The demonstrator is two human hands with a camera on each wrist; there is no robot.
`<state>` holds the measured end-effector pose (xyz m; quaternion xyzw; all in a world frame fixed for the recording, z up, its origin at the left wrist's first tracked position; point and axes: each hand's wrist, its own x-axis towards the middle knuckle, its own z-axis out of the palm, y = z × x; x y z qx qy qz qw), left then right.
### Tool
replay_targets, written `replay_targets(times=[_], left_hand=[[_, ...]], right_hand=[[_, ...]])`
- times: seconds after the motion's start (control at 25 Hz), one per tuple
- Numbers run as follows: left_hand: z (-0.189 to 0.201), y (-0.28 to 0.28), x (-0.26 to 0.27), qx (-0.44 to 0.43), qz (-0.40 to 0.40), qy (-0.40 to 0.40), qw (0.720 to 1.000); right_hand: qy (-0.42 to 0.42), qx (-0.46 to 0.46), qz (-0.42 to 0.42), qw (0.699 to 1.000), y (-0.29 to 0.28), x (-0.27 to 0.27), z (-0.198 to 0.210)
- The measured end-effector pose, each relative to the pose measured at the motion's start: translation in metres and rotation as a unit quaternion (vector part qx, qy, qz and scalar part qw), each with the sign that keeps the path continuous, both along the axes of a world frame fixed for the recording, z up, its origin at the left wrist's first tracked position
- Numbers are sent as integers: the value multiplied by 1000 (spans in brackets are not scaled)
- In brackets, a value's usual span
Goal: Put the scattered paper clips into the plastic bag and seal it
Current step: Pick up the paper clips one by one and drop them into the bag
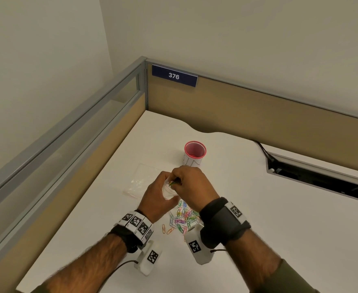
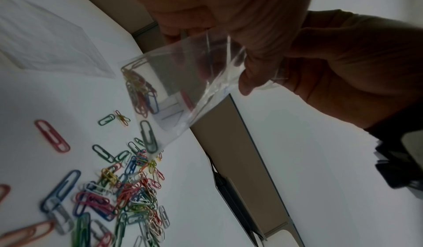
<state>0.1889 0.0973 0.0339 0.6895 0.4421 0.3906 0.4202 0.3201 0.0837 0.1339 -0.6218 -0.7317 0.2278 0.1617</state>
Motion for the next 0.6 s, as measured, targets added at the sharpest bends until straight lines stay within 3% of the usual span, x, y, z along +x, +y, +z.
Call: replay_targets(times=[0.12, 0.2, 0.32, 0.4, 0.48, 0.6], left_hand=[[-1, 0, -2, -8, 9, 4, 1000], [0, 0, -4, -13, 8, -4, 1000], [1, 0, -7, -26, 7, -30, 999], [1, -1, -12, -35, 16, -36, 999], [2, -1, -19, -40, 26, -42, 998], [3, -1, -31, -42, 36, -45, 997]], right_hand=[[2, 15, 10, 1000, -1, -4, 5], [56, 32, -1, 998, -4, 1, 16], [172, 67, -67, 981, -4, 24, 27], [196, 63, -121, 971, 1, 52, 11], [136, 26, -169, 976, 11, 81, -24], [-42, -77, -172, 981, 21, 107, -86]])
